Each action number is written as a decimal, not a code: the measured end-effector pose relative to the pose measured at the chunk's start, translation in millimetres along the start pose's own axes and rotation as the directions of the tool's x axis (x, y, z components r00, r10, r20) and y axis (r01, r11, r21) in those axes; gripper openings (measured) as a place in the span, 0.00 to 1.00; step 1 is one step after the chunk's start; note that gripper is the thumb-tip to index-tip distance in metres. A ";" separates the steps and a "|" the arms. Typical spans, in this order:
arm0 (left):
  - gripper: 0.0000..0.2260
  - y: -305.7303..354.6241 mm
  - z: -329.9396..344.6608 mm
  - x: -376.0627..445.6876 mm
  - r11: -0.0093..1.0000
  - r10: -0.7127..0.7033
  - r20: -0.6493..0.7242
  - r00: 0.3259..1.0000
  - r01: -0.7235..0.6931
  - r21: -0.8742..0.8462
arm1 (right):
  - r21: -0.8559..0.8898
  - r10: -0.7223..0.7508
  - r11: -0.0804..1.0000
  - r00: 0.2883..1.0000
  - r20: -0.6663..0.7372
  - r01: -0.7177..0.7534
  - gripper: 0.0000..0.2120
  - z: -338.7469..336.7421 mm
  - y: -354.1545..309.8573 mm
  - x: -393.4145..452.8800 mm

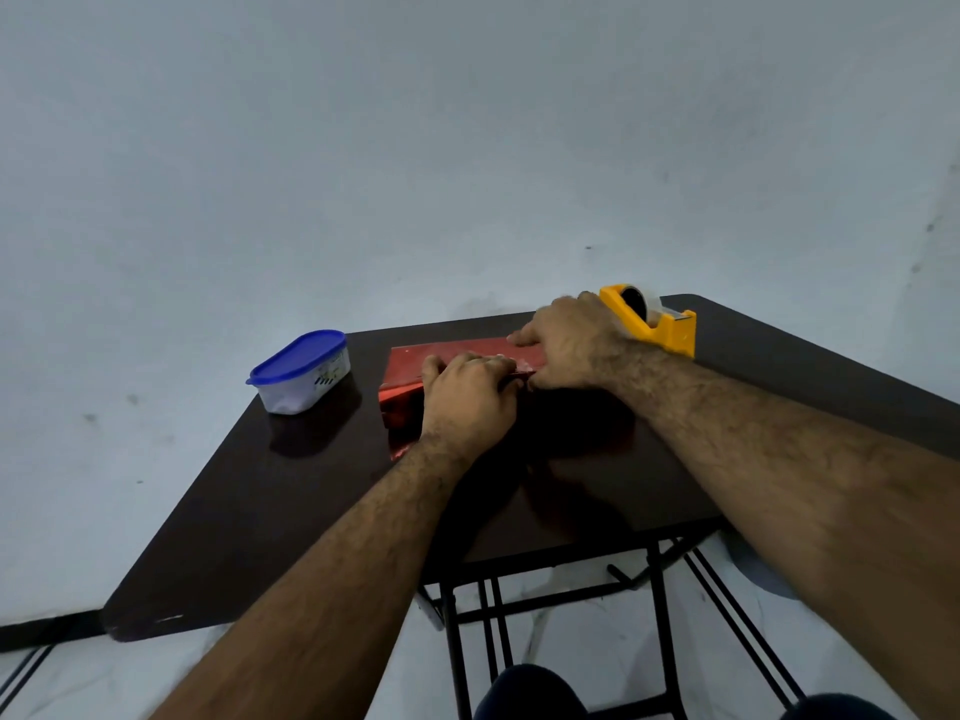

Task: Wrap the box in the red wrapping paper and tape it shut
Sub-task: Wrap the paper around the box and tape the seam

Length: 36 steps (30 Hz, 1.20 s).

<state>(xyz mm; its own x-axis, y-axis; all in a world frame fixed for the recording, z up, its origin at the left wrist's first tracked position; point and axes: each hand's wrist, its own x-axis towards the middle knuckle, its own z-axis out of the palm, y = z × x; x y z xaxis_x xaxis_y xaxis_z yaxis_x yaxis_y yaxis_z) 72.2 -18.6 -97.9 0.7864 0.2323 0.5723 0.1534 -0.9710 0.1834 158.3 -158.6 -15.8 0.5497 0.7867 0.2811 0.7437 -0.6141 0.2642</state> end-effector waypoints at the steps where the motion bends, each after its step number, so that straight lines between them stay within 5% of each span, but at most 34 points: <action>1: 0.16 -0.1 0.2 0.3 1.000 -0.005 0.002 1.000 0.005 -0.004 | 0.017 0.001 1.000 0.999 0.054 -0.002 0.26 -0.8 0.8 -0.5; 7: 0.17 -3.2 2.5 1.2 0.998 -0.037 0.014 0.999 0.037 -0.044 | 0.335 0.096 0.934 0.991 0.095 -0.123 0.17 13.5 7.1 -3.3; 11: 0.17 -3.7 2.4 -0.3 0.997 -0.045 0.011 0.999 0.045 -0.060 | 0.365 0.121 0.922 0.991 0.048 -0.130 0.18 21.6 7.4 -3.0; 17: 0.18 -6.0 4.0 -1.9 0.998 -0.032 0.002 0.999 0.032 -0.058 | 0.222 0.079 0.972 0.997 -0.022 -0.073 0.19 23.2 3.9 -3.9; 22: 0.18 -12.2 1.5 -3.9 0.999 -0.020 -0.007 1.000 0.020 -0.048 | 0.286 0.152 0.947 0.988 0.004 -0.147 0.25 29.5 8.3 -7.8; 30: 0.24 -12.5 -7.3 -3.7 0.999 0.035 -0.027 0.999 -0.034 0.020 | 0.010 0.081 0.997 0.995 -0.058 -0.080 0.31 30.9 -3.0 -19.2; 36: 0.18 -10.7 -14.3 -1.7 0.952 0.204 0.074 0.976 -0.216 0.216 | -0.182 -0.067 0.982 0.995 -0.068 0.053 0.25 32.4 -0.3 -28.6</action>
<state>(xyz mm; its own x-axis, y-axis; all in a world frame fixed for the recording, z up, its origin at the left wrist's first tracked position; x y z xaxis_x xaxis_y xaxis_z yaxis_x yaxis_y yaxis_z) 60.7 -7.8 -89.3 0.8435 0.0242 0.5366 0.1055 -0.9870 -0.1214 154.7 -178.8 -53.9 0.4715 0.8198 0.3250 0.6901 -0.5725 0.4428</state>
